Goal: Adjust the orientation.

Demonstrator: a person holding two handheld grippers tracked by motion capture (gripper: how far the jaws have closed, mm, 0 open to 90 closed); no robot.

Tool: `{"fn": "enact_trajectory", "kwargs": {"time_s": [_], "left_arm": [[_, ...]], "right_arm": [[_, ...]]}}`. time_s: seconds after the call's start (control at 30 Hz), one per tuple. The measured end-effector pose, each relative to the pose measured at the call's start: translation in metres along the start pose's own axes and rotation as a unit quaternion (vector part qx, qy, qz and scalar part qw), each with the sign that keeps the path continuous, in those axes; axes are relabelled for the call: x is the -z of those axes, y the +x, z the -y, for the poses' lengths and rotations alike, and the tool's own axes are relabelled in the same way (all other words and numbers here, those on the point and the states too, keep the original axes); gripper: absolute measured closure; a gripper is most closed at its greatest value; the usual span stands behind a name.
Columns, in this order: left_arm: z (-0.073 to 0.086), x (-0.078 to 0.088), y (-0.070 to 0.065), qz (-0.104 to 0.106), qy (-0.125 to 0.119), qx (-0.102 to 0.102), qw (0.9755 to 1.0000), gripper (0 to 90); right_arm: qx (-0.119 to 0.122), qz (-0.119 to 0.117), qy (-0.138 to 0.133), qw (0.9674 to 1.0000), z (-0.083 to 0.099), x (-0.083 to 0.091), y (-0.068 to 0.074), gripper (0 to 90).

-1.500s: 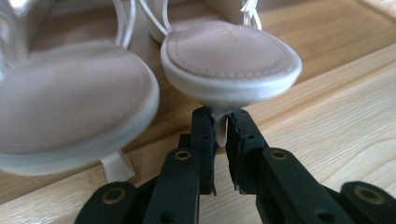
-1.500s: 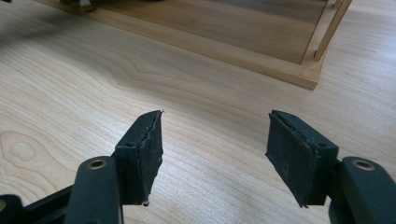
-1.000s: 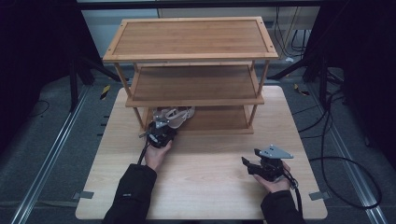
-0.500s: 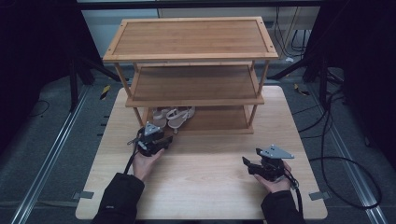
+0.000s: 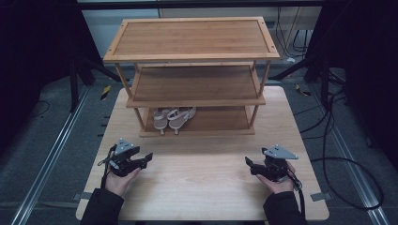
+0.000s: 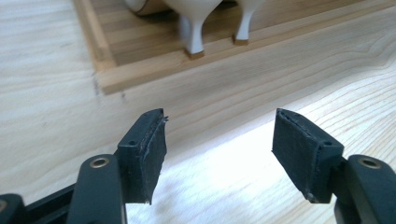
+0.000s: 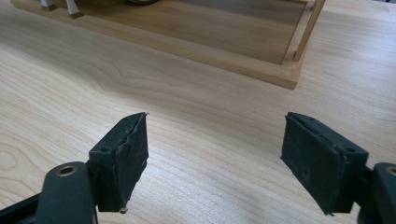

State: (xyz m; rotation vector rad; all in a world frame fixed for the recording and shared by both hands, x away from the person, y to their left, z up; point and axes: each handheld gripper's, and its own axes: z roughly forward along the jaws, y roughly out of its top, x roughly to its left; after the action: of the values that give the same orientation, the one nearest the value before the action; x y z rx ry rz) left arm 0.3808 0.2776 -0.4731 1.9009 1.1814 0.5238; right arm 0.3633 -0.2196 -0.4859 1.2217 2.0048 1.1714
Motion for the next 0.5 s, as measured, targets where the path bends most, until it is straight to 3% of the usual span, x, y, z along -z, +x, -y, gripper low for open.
{"fn": "enact_trajectory", "kwargs": {"time_s": [0.27, 0.5], "left_arm": [[0.005, 0.004, 0.006, -0.011, -0.002, 0.009, 0.9999, 33.2], [0.005, 0.021, 0.02, -0.021, -0.026, 0.015, 0.9993, 27.3]], "right_arm": [[-0.008, 0.002, 0.0, 1.0, 0.001, 0.0, -0.002, 22.6], [-0.004, 0.008, -0.004, 1.0, 0.0, 0.002, -0.002, 22.8]]}}
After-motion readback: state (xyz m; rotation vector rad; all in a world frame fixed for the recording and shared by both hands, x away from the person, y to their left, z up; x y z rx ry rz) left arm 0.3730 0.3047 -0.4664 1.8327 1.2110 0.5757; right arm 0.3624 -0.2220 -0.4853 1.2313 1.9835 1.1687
